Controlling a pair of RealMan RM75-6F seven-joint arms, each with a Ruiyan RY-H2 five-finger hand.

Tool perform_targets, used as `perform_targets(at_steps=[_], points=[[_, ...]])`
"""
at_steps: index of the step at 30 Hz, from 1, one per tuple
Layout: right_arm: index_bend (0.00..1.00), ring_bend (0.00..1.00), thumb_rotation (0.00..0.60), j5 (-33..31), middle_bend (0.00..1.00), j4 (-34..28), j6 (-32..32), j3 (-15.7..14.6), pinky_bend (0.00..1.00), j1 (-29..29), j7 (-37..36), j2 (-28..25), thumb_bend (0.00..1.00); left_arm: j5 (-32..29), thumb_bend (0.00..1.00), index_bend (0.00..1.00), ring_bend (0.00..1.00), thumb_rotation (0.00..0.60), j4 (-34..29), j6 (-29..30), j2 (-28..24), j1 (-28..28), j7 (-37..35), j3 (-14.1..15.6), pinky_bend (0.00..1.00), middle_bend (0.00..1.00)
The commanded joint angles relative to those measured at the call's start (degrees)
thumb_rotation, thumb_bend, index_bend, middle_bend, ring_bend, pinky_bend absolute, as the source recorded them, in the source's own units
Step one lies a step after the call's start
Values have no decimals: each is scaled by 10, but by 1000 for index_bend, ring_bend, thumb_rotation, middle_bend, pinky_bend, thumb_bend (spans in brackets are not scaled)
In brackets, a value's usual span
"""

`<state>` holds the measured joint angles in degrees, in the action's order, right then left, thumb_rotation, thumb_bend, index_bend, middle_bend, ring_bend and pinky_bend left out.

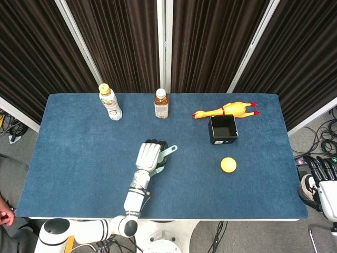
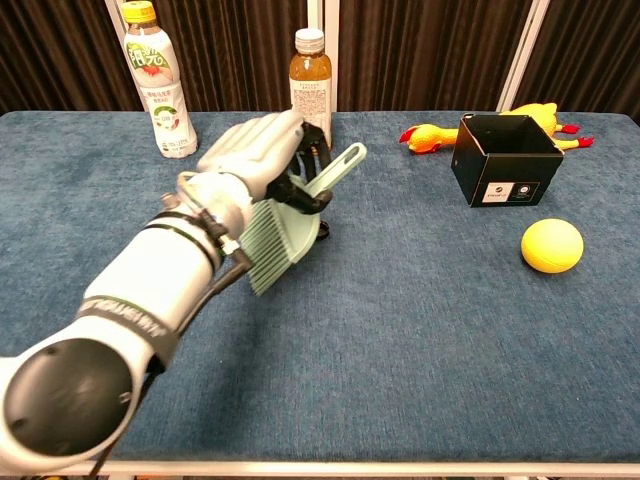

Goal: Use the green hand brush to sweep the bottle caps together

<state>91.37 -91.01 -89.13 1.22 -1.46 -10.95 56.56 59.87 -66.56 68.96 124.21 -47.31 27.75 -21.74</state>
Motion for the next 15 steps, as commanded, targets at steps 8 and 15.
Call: perform_targets(at_steps=[8,15], points=[[0,0,600,-2,89,8,-11,0,0,8,-12,-2,251,8,474,492,397,600,118,-37,50,-67,-20,-49,363,537],[0,0,600,-3,89,13,-20,0,0,14,-19,-4,251,11,472,491,397,600,146,-45,56,-80,-55,-66,362,537]])
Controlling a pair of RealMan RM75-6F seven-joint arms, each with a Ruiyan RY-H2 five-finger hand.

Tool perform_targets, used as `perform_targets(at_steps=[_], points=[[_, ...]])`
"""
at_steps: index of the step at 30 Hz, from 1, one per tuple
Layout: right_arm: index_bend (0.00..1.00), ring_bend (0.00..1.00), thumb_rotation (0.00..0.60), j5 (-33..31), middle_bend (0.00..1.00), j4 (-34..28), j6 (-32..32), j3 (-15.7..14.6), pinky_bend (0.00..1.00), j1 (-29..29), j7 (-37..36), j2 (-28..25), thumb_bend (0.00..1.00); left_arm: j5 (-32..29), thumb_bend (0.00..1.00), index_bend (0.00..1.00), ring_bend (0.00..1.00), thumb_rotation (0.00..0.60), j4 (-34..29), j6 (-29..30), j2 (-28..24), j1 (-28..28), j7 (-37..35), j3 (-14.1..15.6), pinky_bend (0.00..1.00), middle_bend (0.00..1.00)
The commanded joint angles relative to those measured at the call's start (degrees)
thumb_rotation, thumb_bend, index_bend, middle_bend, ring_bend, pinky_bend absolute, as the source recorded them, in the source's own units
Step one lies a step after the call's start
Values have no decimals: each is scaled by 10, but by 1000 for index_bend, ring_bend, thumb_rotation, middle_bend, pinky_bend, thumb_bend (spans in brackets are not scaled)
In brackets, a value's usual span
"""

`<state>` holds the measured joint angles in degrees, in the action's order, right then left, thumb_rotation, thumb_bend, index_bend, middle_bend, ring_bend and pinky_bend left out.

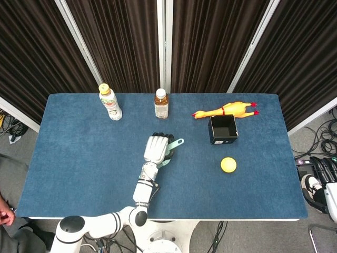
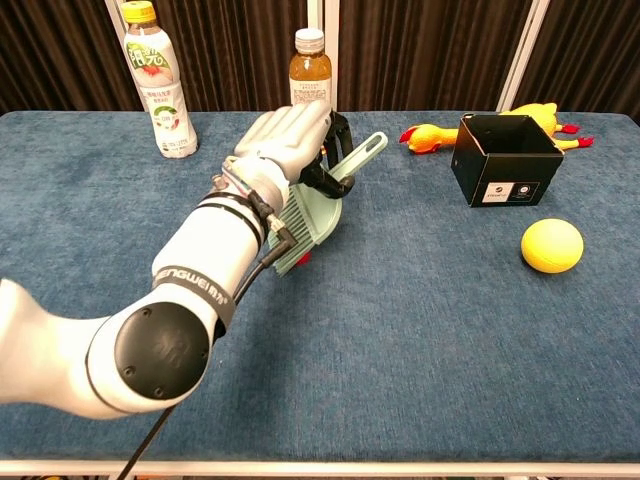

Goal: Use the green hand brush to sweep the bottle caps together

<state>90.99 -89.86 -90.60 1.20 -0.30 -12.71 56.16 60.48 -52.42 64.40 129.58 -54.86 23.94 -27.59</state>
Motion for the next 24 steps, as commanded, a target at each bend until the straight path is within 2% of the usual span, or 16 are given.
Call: perform_targets(at_steps=[1,7,10,13,16,18,20,24], points=[[0,0,600,1,89,2,-8,1,0,4,-3,0,251,7,471,491,397,600,4,4,2,-5,-22,-9,363,537],[0,0,600,0,89,7,-6,2,0,4,-9,4,252,38,468,489,397,600,-16,22,-27,4,-46,3,361,536],[0,0,600,1,89,11,-1,2,0,1,-10,7,251,54,467,489,397,600,-63,29,-75,30,-54,18,358,536],[0,0,600,5,89,11,5,2,0,-4,-9,7,252,83,468,489,397,600,-129,34,-152,66,-56,52,344,536],[0,0,600,11,89,9,0,4,0,-6,-8,6,252,111,472,489,397,600,-197,10,-249,100,-58,101,317,531],[0,0,600,11,89,10,-1,5,0,-7,-7,7,252,129,472,490,396,600,-239,-33,-321,111,-49,143,299,525],[0,0,600,8,89,10,1,6,0,-8,-8,10,251,129,469,489,390,600,-271,-65,-372,117,-25,170,283,515],[0,0,600,11,89,11,7,2,0,-9,-5,13,252,125,466,469,362,600,-292,-104,-408,115,7,202,261,498]])
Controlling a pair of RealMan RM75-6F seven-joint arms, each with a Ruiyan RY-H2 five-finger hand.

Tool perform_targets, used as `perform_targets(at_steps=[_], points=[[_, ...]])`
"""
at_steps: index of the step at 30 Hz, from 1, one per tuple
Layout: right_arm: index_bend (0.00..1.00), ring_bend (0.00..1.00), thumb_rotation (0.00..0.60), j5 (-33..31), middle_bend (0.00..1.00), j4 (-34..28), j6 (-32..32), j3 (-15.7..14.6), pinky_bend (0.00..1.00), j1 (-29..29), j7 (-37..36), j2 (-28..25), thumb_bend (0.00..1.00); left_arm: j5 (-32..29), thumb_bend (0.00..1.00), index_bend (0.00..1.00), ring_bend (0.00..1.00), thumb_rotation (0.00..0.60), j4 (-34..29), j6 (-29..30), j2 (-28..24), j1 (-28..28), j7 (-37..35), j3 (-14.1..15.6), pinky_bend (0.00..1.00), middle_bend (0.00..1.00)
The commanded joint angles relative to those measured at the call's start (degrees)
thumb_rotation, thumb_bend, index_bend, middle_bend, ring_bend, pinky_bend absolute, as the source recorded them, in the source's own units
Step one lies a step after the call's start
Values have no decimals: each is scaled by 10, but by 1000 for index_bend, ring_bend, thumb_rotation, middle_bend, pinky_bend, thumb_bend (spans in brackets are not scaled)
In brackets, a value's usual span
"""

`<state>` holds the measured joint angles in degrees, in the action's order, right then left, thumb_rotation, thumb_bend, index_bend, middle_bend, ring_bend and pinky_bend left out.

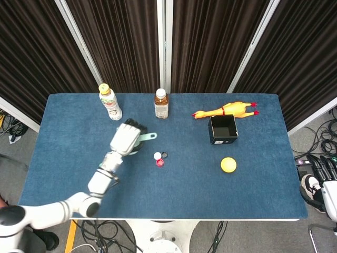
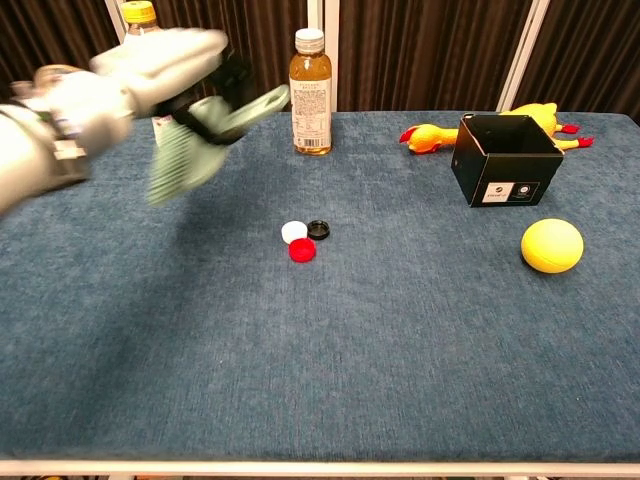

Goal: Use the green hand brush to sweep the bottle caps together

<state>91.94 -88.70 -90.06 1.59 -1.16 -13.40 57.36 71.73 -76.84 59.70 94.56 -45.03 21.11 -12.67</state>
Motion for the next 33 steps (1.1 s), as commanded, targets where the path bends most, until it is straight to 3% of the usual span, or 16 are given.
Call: perform_targets(at_steps=[1,8,12,16,23,28,33], points=[[0,0,600,3,89,-2,-1,-1,0,0,4,0,252,3,463,460,356,600,-48,-72,-59,15,38,57,252,494],[0,0,600,11,89,-14,-11,-2,0,2,17,-3,252,-52,366,408,332,600,-4,-116,-23,1,53,62,245,450],[0,0,600,8,89,-20,-15,-1,0,5,23,-5,251,-91,221,277,237,600,8,-123,-10,-6,88,61,239,344],[0,0,600,1,89,-19,-12,-1,0,7,23,-5,252,-121,90,138,152,600,-23,-109,-26,1,91,52,223,223],[0,0,600,-16,89,-19,14,-1,0,1,22,-18,255,-77,70,126,141,600,-106,36,-114,97,-53,25,222,207],[0,0,600,-23,88,-9,17,3,0,-1,20,-14,258,-36,70,145,141,600,-139,142,-194,189,-120,50,214,207],[0,0,600,-16,82,7,11,3,0,-1,33,1,270,-13,70,155,141,600,-140,212,-239,264,-146,87,207,207]])
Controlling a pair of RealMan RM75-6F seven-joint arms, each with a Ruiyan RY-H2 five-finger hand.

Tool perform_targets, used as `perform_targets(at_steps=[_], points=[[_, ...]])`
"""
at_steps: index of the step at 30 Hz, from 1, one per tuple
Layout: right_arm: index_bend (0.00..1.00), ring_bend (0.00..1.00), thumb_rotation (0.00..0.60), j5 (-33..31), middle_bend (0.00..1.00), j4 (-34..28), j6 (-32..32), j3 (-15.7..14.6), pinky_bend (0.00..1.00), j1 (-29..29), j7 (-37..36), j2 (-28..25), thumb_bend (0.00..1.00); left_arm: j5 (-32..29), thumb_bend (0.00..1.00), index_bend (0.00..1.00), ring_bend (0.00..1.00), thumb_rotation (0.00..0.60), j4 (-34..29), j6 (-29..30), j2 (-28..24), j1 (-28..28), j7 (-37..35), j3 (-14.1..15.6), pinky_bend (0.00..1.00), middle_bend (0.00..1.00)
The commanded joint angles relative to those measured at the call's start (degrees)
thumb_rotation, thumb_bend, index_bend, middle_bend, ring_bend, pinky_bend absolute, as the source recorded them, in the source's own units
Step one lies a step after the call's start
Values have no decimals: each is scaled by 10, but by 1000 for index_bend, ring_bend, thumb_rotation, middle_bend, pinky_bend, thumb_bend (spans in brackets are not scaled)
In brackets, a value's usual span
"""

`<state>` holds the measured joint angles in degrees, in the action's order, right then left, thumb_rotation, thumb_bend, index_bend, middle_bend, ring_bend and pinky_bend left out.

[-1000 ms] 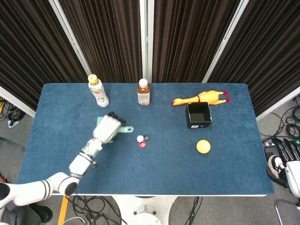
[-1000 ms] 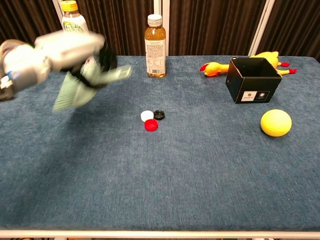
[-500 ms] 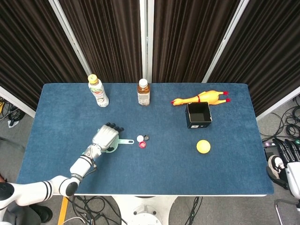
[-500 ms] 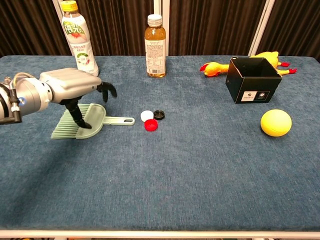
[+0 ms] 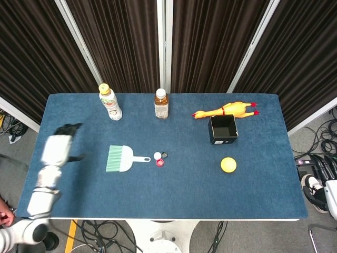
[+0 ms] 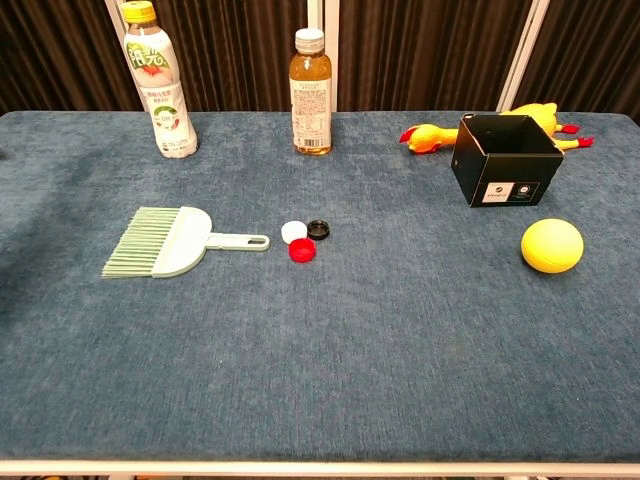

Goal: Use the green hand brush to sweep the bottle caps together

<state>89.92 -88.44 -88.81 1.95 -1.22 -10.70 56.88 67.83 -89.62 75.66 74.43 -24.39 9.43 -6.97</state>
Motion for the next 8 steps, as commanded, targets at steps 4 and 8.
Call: perform_targets(at_steps=[4,8], points=[[0,0,600,15,82,12,-11,-2,0,0,17,24,272,36,70,155,141,600,-35,100,-60,114,-21,61,205,207],[0,0,600,20,82,8,2,-9,0,-4,22,33,272,57,69,155,141,600,-51,137,-65,153,-8,84,202,207]])
